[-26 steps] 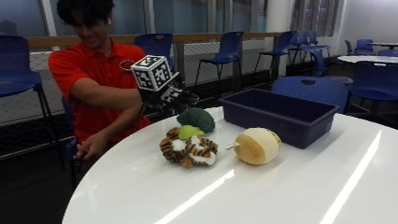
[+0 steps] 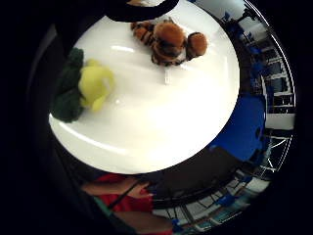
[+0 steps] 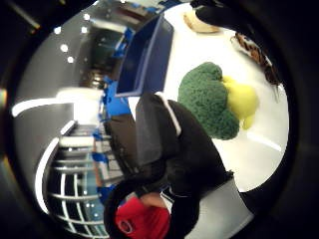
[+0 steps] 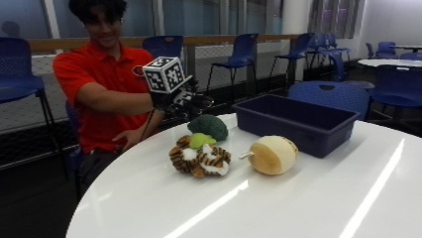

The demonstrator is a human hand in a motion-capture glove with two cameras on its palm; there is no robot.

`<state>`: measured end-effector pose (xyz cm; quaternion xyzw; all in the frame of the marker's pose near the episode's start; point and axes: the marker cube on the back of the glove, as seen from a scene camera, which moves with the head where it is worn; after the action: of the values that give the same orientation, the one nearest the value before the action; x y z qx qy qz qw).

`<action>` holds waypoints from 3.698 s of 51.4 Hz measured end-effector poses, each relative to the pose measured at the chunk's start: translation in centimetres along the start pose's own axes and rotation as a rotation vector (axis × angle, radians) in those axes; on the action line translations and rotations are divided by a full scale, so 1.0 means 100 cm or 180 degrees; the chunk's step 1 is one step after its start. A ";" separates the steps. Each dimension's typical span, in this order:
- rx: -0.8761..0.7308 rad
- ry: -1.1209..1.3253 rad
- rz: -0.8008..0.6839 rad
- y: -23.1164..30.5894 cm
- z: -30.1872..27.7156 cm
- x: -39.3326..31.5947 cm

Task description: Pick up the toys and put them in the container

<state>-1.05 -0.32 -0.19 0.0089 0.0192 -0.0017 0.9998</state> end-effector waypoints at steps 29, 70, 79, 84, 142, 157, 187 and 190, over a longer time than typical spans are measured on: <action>-0.0286 0.0461 0.0035 -0.032 0.063 -0.045; -0.0203 0.0620 -0.0102 -0.059 0.088 -0.031; -0.0105 0.0506 -0.0104 -0.101 0.029 -0.070; 0.0119 0.0598 -0.0243 -0.143 -0.010 -0.109; 0.0045 0.0828 0.0165 -0.162 -0.040 0.010; -0.0230 0.1071 0.0615 -0.133 -0.007 0.104; -0.0469 0.0650 0.0786 -0.127 0.055 0.145; -0.0370 0.0617 0.0771 -0.125 0.057 0.144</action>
<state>13.49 -12.94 4.75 -0.0465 0.1144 0.1209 0.9850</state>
